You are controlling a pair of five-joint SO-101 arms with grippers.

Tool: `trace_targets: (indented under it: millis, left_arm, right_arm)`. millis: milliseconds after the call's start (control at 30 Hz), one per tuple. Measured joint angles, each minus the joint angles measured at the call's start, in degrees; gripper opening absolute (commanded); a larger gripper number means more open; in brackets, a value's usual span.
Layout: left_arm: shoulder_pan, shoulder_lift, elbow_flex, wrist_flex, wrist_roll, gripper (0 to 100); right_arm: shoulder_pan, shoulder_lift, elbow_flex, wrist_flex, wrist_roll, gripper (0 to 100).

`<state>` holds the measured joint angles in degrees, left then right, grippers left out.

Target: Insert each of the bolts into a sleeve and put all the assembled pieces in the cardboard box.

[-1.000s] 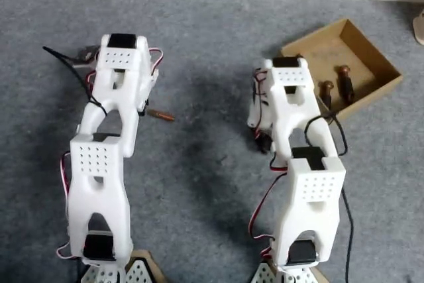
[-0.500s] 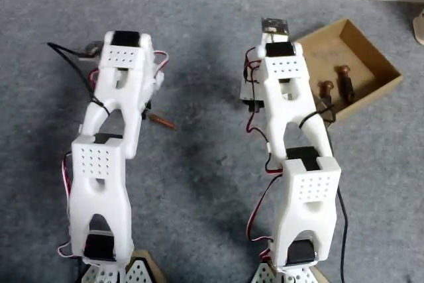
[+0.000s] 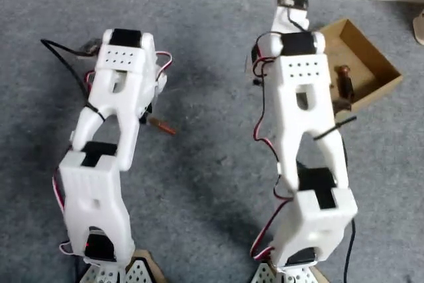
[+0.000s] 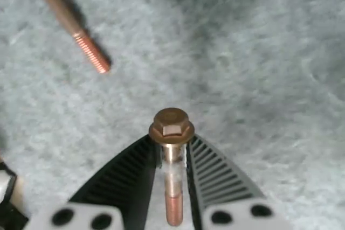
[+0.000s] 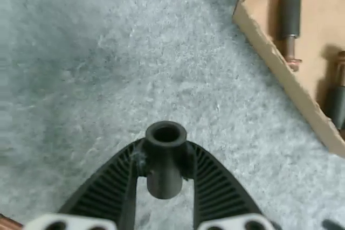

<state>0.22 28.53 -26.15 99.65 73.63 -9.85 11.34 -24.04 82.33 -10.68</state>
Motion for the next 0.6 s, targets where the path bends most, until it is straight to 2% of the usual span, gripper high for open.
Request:
trace_targets:
  millis: [367, 600]
  left_arm:
    - [1.1, -16.4, 9.8, 0.0, -2.3, 1]
    - [1.3, -21.6, 13.1, 0.2, -5.3, 1]
  right_arm:
    - [-0.1, -17.4, 10.8, 0.1, 0.4, 0.4]
    - [-0.2, -29.6, 24.4, -6.3, 2.3, 0.4]
